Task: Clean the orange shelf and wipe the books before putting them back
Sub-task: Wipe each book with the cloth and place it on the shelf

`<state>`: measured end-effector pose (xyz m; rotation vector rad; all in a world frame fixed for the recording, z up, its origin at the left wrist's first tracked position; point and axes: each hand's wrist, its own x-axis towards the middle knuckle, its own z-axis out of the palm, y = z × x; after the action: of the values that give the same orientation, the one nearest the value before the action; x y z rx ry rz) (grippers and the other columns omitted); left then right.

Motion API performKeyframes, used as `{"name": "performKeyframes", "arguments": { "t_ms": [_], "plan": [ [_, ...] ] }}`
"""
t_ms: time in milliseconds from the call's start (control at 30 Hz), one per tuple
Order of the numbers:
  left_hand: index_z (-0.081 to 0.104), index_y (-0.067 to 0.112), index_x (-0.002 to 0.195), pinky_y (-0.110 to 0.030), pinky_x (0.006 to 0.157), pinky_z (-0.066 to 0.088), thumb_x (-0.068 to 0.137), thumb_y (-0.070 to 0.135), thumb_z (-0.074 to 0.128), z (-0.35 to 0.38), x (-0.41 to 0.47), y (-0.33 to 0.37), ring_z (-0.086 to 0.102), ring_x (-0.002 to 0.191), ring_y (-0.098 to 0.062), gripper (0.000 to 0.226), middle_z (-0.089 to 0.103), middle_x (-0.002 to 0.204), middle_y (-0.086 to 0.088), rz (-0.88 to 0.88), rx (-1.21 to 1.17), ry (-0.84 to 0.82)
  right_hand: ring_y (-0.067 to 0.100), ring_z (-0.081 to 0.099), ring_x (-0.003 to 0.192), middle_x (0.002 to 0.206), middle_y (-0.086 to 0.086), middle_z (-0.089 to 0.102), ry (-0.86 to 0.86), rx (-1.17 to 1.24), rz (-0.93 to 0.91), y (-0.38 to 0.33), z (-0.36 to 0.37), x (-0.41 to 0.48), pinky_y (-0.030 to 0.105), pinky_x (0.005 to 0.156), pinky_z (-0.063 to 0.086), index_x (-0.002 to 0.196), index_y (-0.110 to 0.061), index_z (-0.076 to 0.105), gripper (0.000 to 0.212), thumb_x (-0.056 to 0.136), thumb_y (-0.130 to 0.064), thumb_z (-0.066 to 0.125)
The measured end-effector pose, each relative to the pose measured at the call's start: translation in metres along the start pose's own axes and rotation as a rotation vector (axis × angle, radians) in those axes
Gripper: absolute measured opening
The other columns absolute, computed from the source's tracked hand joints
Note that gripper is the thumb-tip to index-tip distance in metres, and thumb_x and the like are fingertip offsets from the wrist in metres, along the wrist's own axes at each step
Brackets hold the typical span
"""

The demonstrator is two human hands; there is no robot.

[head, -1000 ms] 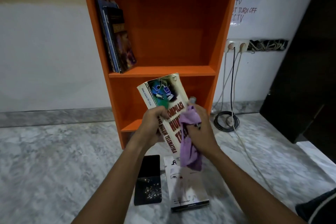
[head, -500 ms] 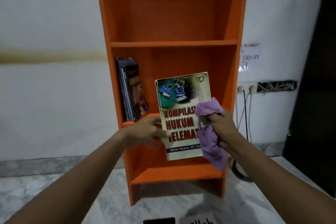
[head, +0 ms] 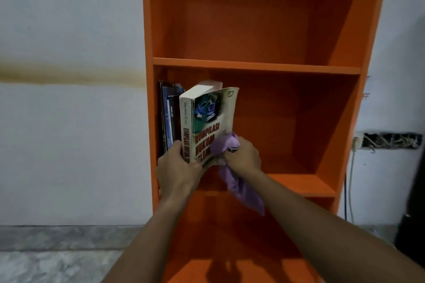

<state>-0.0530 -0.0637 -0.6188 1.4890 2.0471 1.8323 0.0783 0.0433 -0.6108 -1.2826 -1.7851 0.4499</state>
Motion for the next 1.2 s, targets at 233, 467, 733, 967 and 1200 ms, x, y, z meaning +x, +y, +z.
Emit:
{"name": "performKeyframes", "arguments": {
  "t_ms": [233,467,733,967,1200],
  "plan": [
    [0.06,0.016,0.11,-0.032,0.071,0.057,0.088,0.031,0.072,0.026,0.012,-0.029,0.071,0.1,-0.029,0.029,0.071,0.114,-0.007,-0.014,0.221,0.185,0.039,0.061,0.086,0.102,0.018,0.069,-0.076,0.034,0.167,0.003,0.077,0.023,0.041,0.069,0.048,0.106,-0.011,0.068,0.02,0.096,-0.027,0.06],
    [0.052,0.019,0.099,-0.041,0.07,0.062,0.086,0.041,0.073,0.026,0.015,-0.038,0.071,0.095,-0.032,0.033,0.071,0.11,-0.006,0.036,0.343,0.2,0.032,0.055,0.076,0.086,0.01,0.062,-0.099,-0.023,0.171,0.009,0.086,0.025,0.034,0.066,0.042,0.092,-0.01,0.062,0.021,0.098,-0.031,0.059],
    [0.044,0.021,0.096,-0.039,0.064,0.062,0.081,0.04,0.078,0.025,0.014,-0.042,0.071,0.089,-0.032,0.041,0.069,0.105,-0.006,-0.013,0.243,0.218,0.033,0.061,0.088,0.097,0.01,0.062,0.395,0.3,0.156,0.012,0.083,0.014,0.035,0.07,0.04,0.102,-0.008,0.062,0.015,0.09,-0.015,0.069],
    [0.045,0.021,0.099,-0.034,0.063,0.057,0.083,0.043,0.076,0.027,0.011,-0.041,0.071,0.088,-0.032,0.041,0.069,0.106,-0.007,-0.027,0.26,0.234,0.019,0.053,0.069,0.078,-0.003,0.058,0.171,0.033,-0.266,0.013,0.091,0.001,0.029,0.056,0.034,0.086,-0.019,0.062,0.02,0.095,-0.033,0.051],
    [0.048,0.02,0.103,-0.039,0.067,0.062,0.08,0.044,0.077,0.027,0.009,-0.045,0.072,0.091,-0.034,0.045,0.069,0.109,-0.007,-0.019,0.286,0.21,0.035,0.061,0.072,0.078,0.005,0.068,-0.031,-0.046,-0.126,0.013,0.09,0.01,0.038,0.063,0.048,0.083,-0.017,0.063,0.056,0.097,-0.061,0.031]
  ]
}}
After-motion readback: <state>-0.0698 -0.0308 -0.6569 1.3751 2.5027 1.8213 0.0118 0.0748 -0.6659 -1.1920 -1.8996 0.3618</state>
